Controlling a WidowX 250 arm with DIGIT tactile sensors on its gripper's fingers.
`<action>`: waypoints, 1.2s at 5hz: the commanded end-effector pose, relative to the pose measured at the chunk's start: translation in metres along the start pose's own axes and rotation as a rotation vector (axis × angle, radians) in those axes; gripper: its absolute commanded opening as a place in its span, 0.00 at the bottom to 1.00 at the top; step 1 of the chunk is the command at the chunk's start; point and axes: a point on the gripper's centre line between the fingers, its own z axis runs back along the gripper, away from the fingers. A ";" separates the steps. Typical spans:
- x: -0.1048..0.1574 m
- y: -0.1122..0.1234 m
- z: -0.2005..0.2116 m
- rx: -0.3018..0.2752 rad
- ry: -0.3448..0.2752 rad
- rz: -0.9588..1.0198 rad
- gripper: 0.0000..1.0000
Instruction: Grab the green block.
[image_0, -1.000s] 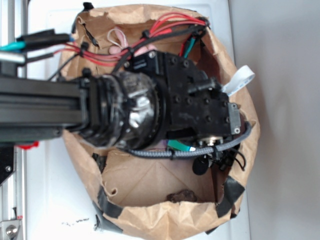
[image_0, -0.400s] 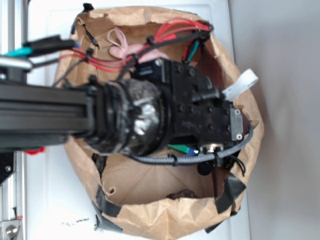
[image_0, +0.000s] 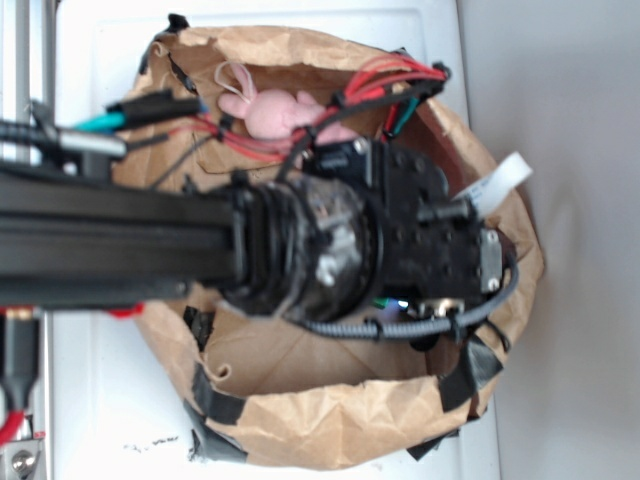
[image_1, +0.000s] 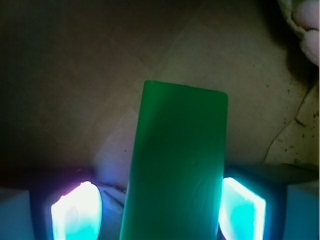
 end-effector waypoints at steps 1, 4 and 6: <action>0.013 -0.003 0.008 -0.048 -0.082 -0.032 0.00; 0.015 0.021 0.070 -0.185 0.047 -0.340 0.00; 0.032 0.044 0.120 -0.222 0.270 -0.802 0.00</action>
